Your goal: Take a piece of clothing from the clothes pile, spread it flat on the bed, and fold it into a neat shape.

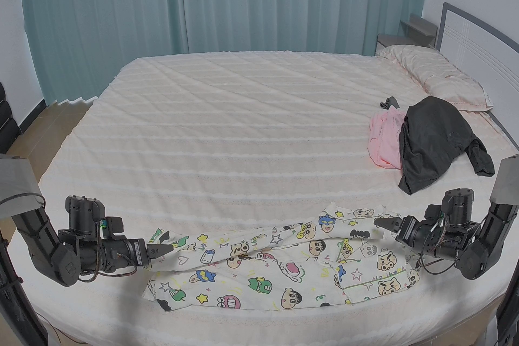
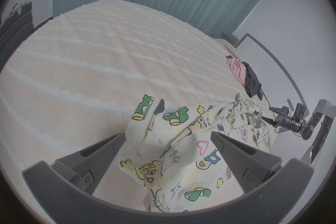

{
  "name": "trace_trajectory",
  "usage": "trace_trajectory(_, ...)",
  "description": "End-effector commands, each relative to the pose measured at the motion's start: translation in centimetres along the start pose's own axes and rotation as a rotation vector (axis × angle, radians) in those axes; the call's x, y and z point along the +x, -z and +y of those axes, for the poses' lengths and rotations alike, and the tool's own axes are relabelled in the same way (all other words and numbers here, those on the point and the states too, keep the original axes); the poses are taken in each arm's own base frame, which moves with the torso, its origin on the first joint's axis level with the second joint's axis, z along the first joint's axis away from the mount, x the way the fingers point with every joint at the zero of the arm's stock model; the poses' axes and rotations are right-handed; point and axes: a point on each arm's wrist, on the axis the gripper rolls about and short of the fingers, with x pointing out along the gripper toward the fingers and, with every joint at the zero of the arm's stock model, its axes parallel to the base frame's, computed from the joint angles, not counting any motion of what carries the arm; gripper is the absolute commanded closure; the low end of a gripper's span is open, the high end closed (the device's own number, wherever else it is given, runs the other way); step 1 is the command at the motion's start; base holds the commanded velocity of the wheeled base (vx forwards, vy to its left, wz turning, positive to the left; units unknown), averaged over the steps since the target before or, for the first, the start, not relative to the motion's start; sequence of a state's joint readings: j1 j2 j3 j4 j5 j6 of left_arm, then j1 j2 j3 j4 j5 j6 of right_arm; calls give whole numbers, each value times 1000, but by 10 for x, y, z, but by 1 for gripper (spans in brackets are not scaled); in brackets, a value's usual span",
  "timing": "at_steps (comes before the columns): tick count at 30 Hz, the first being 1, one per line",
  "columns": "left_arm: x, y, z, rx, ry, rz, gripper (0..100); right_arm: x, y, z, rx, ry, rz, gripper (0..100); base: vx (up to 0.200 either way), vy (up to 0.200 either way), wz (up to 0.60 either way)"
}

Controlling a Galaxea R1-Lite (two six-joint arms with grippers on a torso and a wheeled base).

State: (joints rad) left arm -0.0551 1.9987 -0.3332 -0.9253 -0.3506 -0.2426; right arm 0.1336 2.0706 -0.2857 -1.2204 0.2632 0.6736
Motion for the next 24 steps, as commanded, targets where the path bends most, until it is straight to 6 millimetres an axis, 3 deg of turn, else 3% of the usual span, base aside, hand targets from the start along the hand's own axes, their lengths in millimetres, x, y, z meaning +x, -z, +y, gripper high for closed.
trace_trajectory(1, 12, 9, 7, -63, -1, 24, 0, 23, 14, -7, 75, 1, 21, 0, 0, 0, 0)
trace_trajectory(10, 12, 12, 12, -87, -3, 13, 0, 47, 21, -13, 130, -1, 17, 0, 0, 0, 0)
trace_trajectory(24, 17, 18, 16, -141, 7, 50, 0, 36, 11, 7, 156, -87, -74, 0, 0, 0, 0)
